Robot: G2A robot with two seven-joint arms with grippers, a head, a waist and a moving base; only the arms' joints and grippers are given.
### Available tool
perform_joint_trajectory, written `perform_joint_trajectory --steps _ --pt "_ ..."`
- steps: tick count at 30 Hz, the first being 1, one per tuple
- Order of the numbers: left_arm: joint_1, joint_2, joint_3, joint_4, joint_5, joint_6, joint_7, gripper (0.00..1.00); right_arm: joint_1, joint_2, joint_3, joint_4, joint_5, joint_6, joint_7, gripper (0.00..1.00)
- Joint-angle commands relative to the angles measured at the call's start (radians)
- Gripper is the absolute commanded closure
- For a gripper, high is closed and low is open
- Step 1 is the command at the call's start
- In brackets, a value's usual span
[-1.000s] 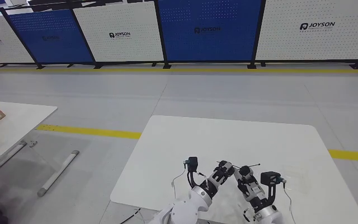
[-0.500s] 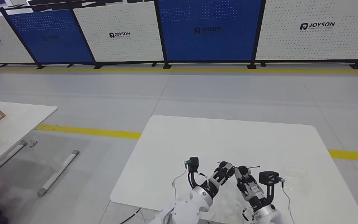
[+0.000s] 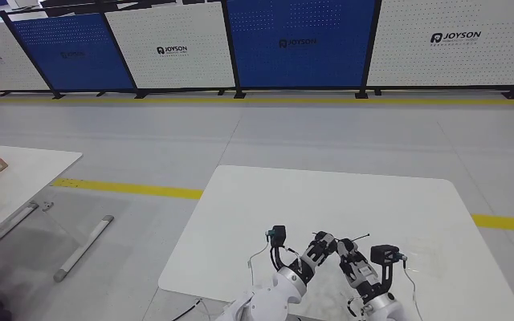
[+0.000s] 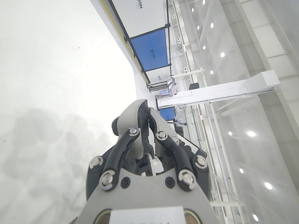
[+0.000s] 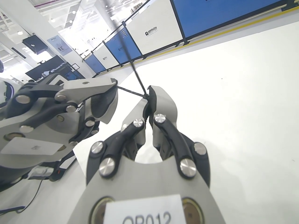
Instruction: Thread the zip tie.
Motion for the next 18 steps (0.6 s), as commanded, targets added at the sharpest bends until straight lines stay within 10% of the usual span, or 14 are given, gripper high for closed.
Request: perform_joint_trajectory --steps 1,18 --pt "-0.001 0.000 0.001 0.000 0.000 -0.001 0.001 1.00 0.000 0.000 0.000 0.000 0.002 -0.001 0.002 1.00" --pt "0.013 0.008 -0.001 -0.018 -0.002 -0.089 -0.048 1.00 0.007 -0.001 -0.007 0.003 0.003 0.002 0.017 1.00"
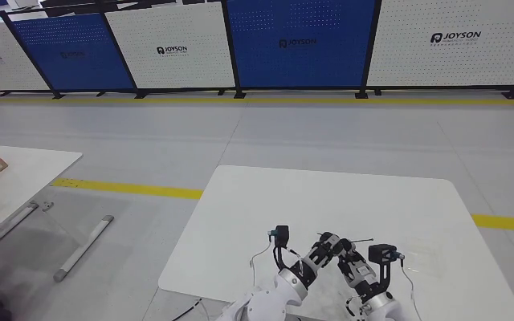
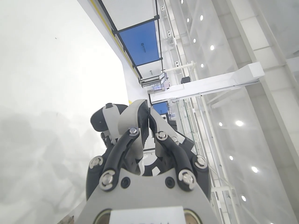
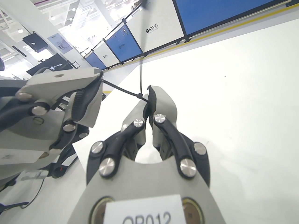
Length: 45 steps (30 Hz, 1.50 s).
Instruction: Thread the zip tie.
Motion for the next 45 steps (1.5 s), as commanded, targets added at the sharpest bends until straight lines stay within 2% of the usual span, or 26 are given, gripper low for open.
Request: perform_joint_trajectory --steps 1,10,22,28,38,39,40,42,43,44,45 --pt "0.002 0.001 -0.001 -0.001 0.000 -0.005 -0.002 1.00 0.000 0.000 0.000 0.000 -0.001 0.000 0.001 1.00" --pt "0.018 0.006 -0.007 -0.021 -0.005 -0.039 -0.005 1.00 0.003 0.000 -0.003 0.004 -0.006 0.004 0.006 1.00" --pt "0.076 0.019 -0.008 -0.085 0.041 -0.091 0.000 1.00 0.011 -0.001 -0.007 0.019 0.002 -0.006 0.016 1.00" --pt "0.096 0.024 -0.009 -0.107 0.056 -0.107 0.000 1.00 0.016 -0.002 -0.009 0.027 0.005 -0.009 0.017 1.00" --pt "0.108 0.030 -0.013 -0.118 0.067 -0.114 0.013 1.00 0.019 -0.002 -0.011 0.032 0.010 -0.018 0.019 1.00" --pt "0.106 0.030 -0.013 -0.115 0.060 -0.109 0.016 1.00 0.019 -0.002 -0.010 0.033 0.011 -0.019 0.019 0.57" --pt "0.102 0.030 -0.013 -0.113 0.056 -0.106 0.016 1.00 0.020 -0.002 -0.010 0.033 0.012 -0.020 0.019 0.61" --pt "0.097 0.029 -0.012 -0.109 0.051 -0.104 0.017 1.00 0.021 -0.002 -0.009 0.034 0.014 -0.019 0.020 0.94" --pt "0.096 0.029 -0.011 -0.109 0.050 -0.104 0.017 1.00 0.022 -0.002 -0.009 0.034 0.014 -0.018 0.019 1.00" --pt "0.095 0.029 -0.010 -0.108 0.050 -0.104 0.017 1.00 0.022 -0.002 -0.009 0.035 0.014 -0.018 0.018 0.98" --pt "0.095 0.030 -0.009 -0.108 0.050 -0.104 0.018 1.00 0.022 -0.002 -0.009 0.035 0.015 -0.018 0.017 0.86"
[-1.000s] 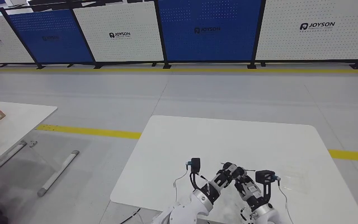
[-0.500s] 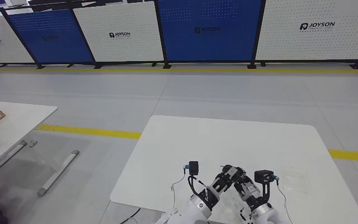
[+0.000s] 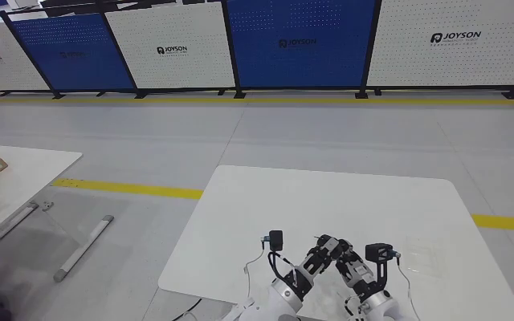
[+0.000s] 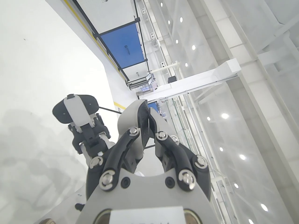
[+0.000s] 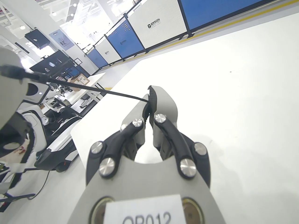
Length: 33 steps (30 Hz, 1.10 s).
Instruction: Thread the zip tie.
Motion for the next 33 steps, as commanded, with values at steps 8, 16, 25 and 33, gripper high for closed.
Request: perform_joint_trajectory --steps 8,16,25,33 --pt "-0.013 0.000 -0.004 0.010 -0.018 0.011 0.020 1.00 -0.005 0.001 0.007 0.002 0.010 -0.008 -0.010 0.44" --pt "-0.019 -0.001 0.001 0.017 -0.013 0.027 0.043 1.00 -0.013 0.002 0.009 -0.007 0.001 -0.014 -0.022 0.57" --pt "-0.028 -0.003 0.015 0.025 0.005 0.045 0.059 1.00 -0.023 0.002 0.003 -0.028 -0.023 -0.009 -0.030 1.00" --pt "-0.031 -0.004 0.017 0.027 0.005 0.050 0.070 1.00 -0.022 0.002 0.001 -0.028 -0.028 -0.006 -0.030 1.00"
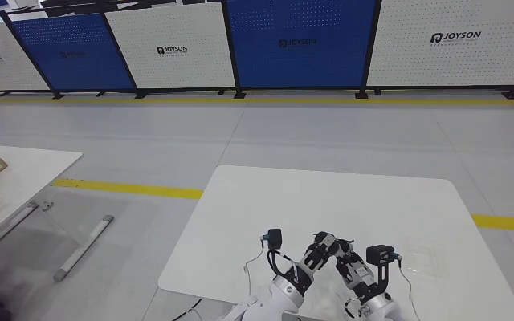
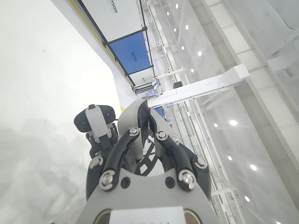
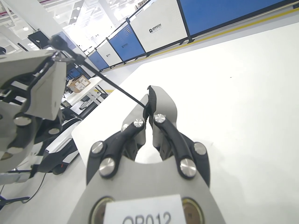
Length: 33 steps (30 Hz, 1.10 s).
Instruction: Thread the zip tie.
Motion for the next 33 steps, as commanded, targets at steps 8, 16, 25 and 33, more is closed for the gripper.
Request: perform_joint_trajectory --steps 8,16,25,33 --pt "0.007 0.000 -0.005 -0.010 -0.005 -0.027 0.021 1.00 0.005 -0.001 -0.006 0.009 -0.008 0.008 0.013 1.00" --pt "0.002 0.000 -0.007 0.003 0.010 -0.012 0.034 1.00 0.006 -0.001 -0.007 0.010 -0.006 -0.001 0.007 0.79" --pt "-0.010 -0.003 0.000 0.016 0.017 -0.002 0.047 1.00 -0.001 0.000 -0.004 0.004 -0.009 0.002 0.003 0.77" --pt "-0.010 -0.003 -0.001 0.020 0.019 0.001 0.052 1.00 -0.001 0.000 -0.003 0.004 -0.008 0.003 0.002 0.80"
